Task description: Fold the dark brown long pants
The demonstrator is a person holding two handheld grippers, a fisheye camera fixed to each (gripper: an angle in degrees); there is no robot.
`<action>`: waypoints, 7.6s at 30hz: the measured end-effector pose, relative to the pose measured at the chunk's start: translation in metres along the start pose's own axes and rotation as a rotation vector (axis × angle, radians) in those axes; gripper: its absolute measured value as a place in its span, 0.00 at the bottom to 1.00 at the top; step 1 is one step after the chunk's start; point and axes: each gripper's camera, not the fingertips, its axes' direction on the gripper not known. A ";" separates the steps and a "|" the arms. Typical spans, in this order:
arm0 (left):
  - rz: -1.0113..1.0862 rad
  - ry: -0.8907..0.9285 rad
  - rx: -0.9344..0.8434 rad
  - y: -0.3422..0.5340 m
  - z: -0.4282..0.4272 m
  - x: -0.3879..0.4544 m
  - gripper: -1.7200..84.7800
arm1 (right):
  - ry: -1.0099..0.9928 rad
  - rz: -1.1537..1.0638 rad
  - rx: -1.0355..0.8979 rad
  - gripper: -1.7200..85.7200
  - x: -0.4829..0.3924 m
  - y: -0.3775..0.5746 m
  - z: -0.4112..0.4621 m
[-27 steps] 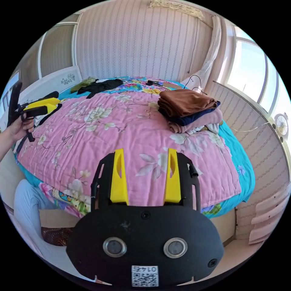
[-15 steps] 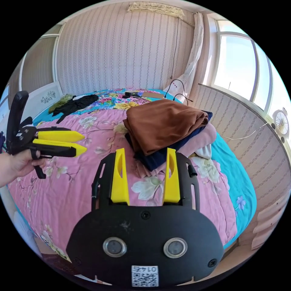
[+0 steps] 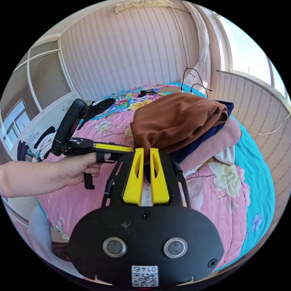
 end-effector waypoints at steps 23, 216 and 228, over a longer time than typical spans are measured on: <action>-0.441 -0.233 -0.251 0.605 -0.380 -0.062 0.01 | -0.585 0.085 -0.227 0.04 -0.274 0.120 -0.008; -0.752 -0.510 0.446 0.825 -0.754 -0.143 0.01 | -0.343 -0.425 -0.535 0.10 -0.485 -0.143 0.259; -0.168 -0.352 0.278 0.560 -0.555 -0.102 0.09 | 0.019 0.256 -0.189 0.15 -0.178 0.058 0.097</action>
